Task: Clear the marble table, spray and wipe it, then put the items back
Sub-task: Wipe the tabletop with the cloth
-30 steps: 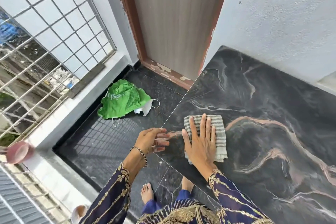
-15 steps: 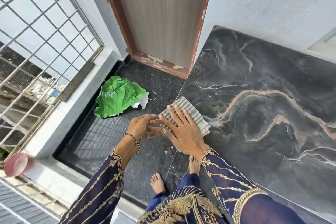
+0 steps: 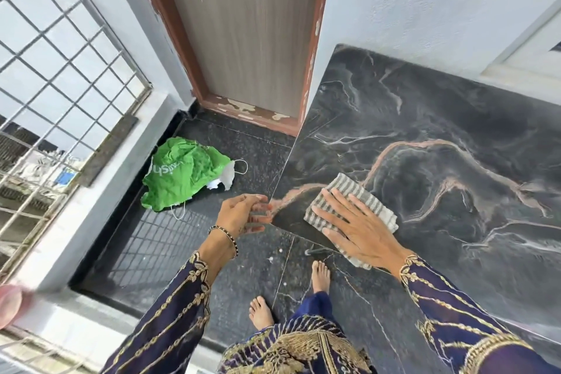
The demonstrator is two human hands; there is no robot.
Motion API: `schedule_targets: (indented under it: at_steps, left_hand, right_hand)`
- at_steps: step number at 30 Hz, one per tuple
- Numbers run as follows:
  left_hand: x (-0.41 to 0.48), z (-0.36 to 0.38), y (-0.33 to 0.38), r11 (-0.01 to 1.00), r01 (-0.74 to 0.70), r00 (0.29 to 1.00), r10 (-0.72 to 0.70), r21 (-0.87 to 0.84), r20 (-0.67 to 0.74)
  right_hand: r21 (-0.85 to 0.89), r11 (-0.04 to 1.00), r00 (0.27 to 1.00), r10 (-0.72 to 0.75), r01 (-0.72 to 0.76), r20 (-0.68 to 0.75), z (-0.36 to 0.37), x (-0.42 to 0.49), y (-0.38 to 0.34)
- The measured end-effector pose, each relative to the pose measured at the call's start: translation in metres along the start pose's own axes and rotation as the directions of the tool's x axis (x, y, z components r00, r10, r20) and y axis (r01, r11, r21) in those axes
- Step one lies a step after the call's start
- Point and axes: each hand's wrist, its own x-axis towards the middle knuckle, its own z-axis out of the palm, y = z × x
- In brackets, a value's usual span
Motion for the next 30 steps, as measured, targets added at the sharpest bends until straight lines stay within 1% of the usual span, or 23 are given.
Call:
schedule_targets:
  at_steps: [3, 5, 8, 11, 12, 13, 14, 17, 18, 20, 23, 25, 26, 27, 28, 29, 30]
  left_hand:
    - [-0.002, 0.002, -0.002, 1.0, -0.004, 1.0, 0.004, -0.004, 0.015]
    - [-0.002, 0.005, -0.004, 1.0, -0.005, 1.0, 0.005, -0.018, 0.016]
    - [-0.001, 0.009, -0.007, 1.0, -0.008, 1.0, 0.009, -0.028, 0.01]
    - [0.001, 0.016, -0.007, 0.999, -0.023, 1.0, 0.023, -0.024, 0.0]
    - [0.0, 0.017, -0.008, 0.999, -0.027, 1.0, 0.027, -0.024, 0.002]
    - [0.001, 0.019, -0.008, 0.999, -0.032, 0.999, 0.033, -0.023, 0.008]
    - [0.002, 0.02, -0.008, 0.999, -0.037, 0.999, 0.038, -0.019, 0.014]
    - [0.006, 0.021, -0.007, 0.999, -0.045, 0.999, 0.045, -0.023, 0.008]
    - [0.007, 0.021, -0.007, 0.998, -0.045, 0.999, 0.045, -0.035, 0.001]
    - [0.012, 0.025, -0.003, 0.998, -0.043, 0.999, 0.043, -0.051, -0.007]
    - [0.019, 0.037, 0.004, 0.997, -0.072, 0.997, 0.072, -0.007, -0.007]
    - [0.025, 0.047, 0.008, 0.989, -0.127, 0.991, 0.13, 0.078, -0.029]
    - [0.029, 0.051, 0.01, 0.969, -0.183, 0.98, 0.194, 0.166, -0.048]
    - [0.033, 0.054, 0.011, 0.92, -0.249, 0.958, 0.279, 0.301, -0.059]
    - [0.037, 0.057, 0.012, 0.83, -0.304, 0.929, 0.368, 0.468, -0.049]
    - [0.041, 0.062, 0.016, 0.716, -0.332, 0.901, 0.434, 0.614, -0.019]
    - [0.044, 0.067, 0.018, 0.617, -0.34, 0.882, 0.471, 0.71, 0.014]
  right_hand:
    - [0.071, 0.997, 0.999, 0.034, -0.036, 0.024, -0.006, 0.023, -0.006]
    - [0.098, 0.995, 0.999, 0.019, -0.022, 0.032, -0.01, 0.038, -0.013]
    - [0.123, 0.988, 0.995, -0.1, 0.096, 0.03, -0.011, 0.051, -0.031]
    - [0.094, 0.962, 0.966, -0.259, 0.256, 0.014, -0.005, 0.053, -0.045]
    - [0.087, 0.953, 0.957, -0.291, 0.289, 0.009, -0.003, 0.052, -0.046]
    - [0.076, 0.952, 0.954, -0.299, 0.298, -0.001, -0.002, 0.05, -0.042]
    - [0.058, 0.959, 0.961, -0.275, 0.276, -0.017, -0.001, 0.047, -0.039]
    - [0.037, 0.99, 0.989, -0.136, 0.138, -0.057, 0.0, 0.041, -0.029]
    - [0.04, 0.989, 0.989, -0.138, 0.14, -0.05, 0.001, 0.043, -0.027]
    - [0.04, 0.98, 0.981, -0.193, 0.194, -0.028, -0.001, 0.056, -0.019]
    - [0.038, 0.976, 0.976, -0.216, 0.217, -0.024, -0.009, 0.083, 0.0]
    - [0.035, 0.98, 0.98, -0.196, 0.198, -0.038, -0.013, 0.101, 0.016]
    - [0.029, 0.981, 0.98, -0.191, 0.192, -0.051, -0.014, 0.111, 0.025]
    - [0.025, 0.982, 0.981, -0.185, 0.187, -0.06, -0.015, 0.12, 0.033]
    - [0.025, 0.982, 0.981, -0.183, 0.185, -0.065, -0.017, 0.128, 0.041]
    - [0.024, 0.983, 0.981, -0.178, 0.18, -0.072, -0.02, 0.137, 0.051]
    - [0.024, 0.985, 0.983, -0.167, 0.169, -0.076, -0.022, 0.144, 0.061]
